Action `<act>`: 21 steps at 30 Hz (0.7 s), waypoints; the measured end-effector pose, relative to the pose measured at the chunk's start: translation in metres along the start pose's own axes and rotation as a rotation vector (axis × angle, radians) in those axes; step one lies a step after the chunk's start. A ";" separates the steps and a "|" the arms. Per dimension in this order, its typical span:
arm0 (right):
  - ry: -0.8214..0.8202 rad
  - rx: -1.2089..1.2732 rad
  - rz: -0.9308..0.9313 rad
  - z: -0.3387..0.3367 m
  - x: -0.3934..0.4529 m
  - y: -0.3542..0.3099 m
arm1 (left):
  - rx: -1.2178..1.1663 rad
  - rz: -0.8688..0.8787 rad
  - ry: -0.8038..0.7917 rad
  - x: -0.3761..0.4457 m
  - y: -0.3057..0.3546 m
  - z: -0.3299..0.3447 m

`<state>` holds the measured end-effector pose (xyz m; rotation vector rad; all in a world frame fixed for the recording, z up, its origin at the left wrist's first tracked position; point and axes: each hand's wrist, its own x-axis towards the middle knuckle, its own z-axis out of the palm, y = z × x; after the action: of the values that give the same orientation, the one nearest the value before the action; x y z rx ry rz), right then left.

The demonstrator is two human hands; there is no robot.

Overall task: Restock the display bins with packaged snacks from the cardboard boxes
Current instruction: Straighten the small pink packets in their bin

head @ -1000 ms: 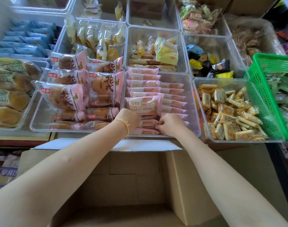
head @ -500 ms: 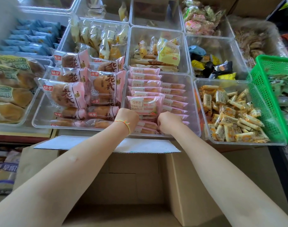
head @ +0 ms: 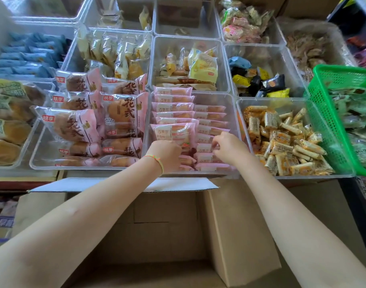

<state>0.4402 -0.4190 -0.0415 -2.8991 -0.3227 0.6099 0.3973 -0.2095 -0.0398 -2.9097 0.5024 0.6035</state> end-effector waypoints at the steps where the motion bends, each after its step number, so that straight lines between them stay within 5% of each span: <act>1: -0.035 -0.027 -0.011 0.002 0.000 0.003 | -0.089 0.030 -0.004 0.001 0.005 0.003; 6: -0.189 -0.013 -0.067 0.023 -0.010 0.002 | -0.210 0.066 -0.133 0.008 0.009 0.027; 10: -0.263 -0.005 -0.068 0.018 -0.010 0.003 | -0.153 0.062 -0.082 0.004 0.008 0.028; 16: 0.013 0.046 -0.045 0.013 0.005 -0.008 | 0.014 0.038 0.595 0.007 0.008 0.022; 21: -0.053 0.159 -0.033 0.029 0.016 -0.026 | 0.038 0.009 0.389 0.028 -0.011 0.043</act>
<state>0.4380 -0.3865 -0.0687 -2.7247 -0.3135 0.6748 0.4095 -0.1996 -0.0900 -2.9945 0.5601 0.0207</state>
